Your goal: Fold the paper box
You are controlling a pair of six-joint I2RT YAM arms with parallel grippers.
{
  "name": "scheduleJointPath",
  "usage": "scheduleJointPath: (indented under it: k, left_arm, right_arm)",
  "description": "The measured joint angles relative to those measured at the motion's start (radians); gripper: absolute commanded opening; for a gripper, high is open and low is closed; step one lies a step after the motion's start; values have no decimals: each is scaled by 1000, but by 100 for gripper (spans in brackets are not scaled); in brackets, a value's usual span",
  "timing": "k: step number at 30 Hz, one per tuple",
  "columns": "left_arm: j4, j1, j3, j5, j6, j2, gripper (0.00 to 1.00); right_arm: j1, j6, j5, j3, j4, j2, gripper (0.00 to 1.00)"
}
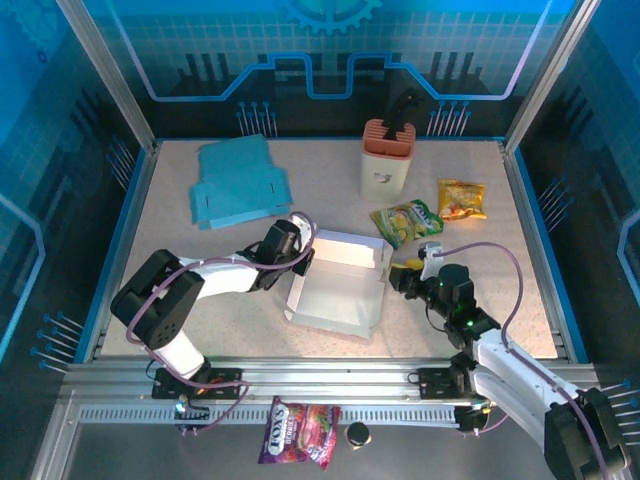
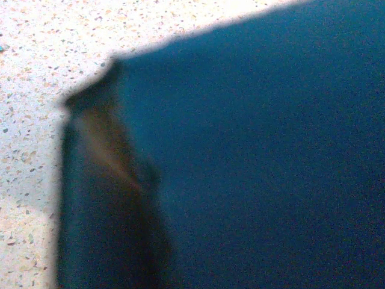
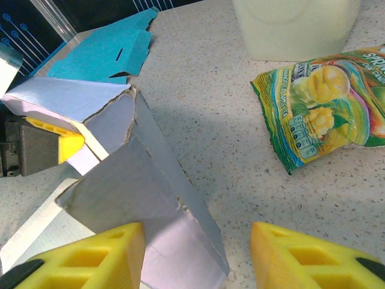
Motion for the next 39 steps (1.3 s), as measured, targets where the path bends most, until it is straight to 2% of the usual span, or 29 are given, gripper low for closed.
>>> scheduleJointPath:
  k: [13,19,28,39]
  left_arm:
    - [1,1,3,0,0,4,0]
    - [1,1,3,0,1,4,0]
    - [1,3,3,-1,16,4,0]
    - [-14,8,16,-5,15,9,0]
  right_arm:
    - [27,-12,-9,2,44,127,50]
    - [28,-26,-29,44,124,264,50]
    - [25,-69,-30,98,168,367,55]
    - [-102,-98,-165,182,168,468,52]
